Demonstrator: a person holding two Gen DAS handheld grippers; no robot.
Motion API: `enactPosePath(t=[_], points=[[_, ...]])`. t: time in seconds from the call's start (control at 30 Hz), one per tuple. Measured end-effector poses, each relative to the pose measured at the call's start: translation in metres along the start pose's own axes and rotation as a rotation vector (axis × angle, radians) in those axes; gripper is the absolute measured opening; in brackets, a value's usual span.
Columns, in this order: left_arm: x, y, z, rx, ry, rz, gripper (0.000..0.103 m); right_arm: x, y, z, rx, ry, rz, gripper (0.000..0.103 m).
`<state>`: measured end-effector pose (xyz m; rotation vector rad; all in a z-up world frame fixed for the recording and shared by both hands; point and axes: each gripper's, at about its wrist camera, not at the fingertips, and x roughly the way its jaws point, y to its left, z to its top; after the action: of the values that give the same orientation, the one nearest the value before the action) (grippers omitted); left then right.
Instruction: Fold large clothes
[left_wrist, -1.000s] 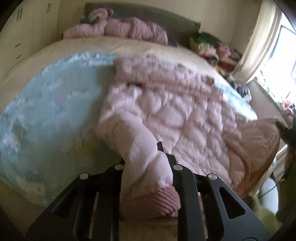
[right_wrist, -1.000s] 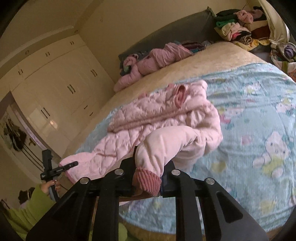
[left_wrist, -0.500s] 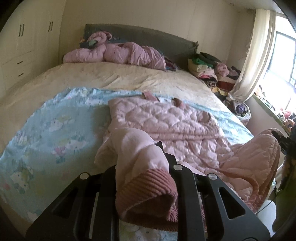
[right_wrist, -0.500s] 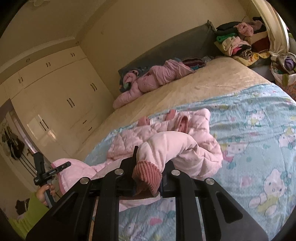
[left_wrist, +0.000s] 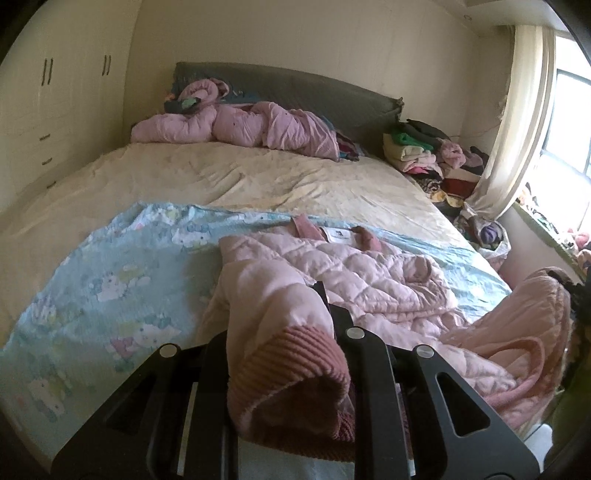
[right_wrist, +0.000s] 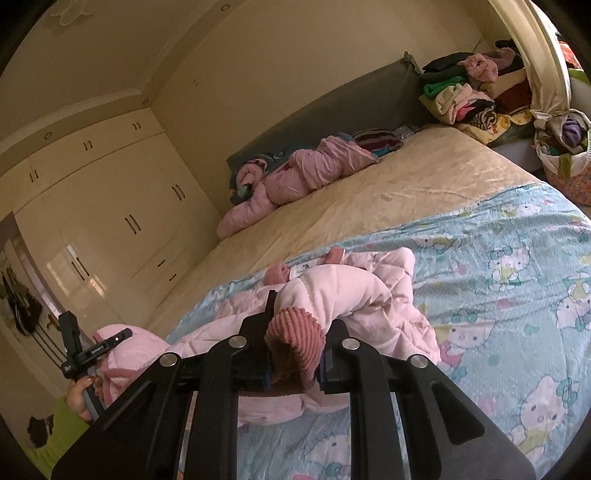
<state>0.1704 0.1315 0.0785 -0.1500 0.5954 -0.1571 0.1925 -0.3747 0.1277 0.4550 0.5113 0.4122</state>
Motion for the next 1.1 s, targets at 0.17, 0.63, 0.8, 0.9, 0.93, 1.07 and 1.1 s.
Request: enactPosePath(t=[0.17, 0.63, 0.8, 0.9, 0.93, 1.07, 1.1], points=[[0.013, -0.001, 0.012, 0.002, -0.01, 0.023, 0.011, 0.013, -0.002, 0.012, -0.002, -0.008, -0.014, 0.016], [0.064, 0.017, 0.049, -0.093, -0.029, 0.039, 0.012, 0.069, -0.025, 0.049, 0.041, -0.029, -0.081, 0.016], [0.094, 0.027, 0.059, -0.151, -0.044, 0.057, 0.013, 0.103, -0.039, 0.065, 0.054, -0.021, -0.131, 0.016], [0.113, 0.036, 0.063, -0.2, -0.052, 0.067, 0.014, 0.127, -0.049, 0.072, 0.072, -0.011, -0.164, 0.016], [0.123, 0.037, 0.063, -0.209, -0.052, 0.077, 0.014, 0.133, -0.053, 0.074, 0.075, -0.006, -0.171, 0.016], [0.151, 0.04, 0.059, -0.223, -0.048, 0.1, 0.015, 0.169, -0.069, 0.076, 0.085, 0.037, -0.225, 0.016], [0.156, 0.04, 0.057, -0.22, -0.048, 0.103, 0.015, 0.177, -0.073, 0.076, 0.082, 0.048, -0.237, 0.016]])
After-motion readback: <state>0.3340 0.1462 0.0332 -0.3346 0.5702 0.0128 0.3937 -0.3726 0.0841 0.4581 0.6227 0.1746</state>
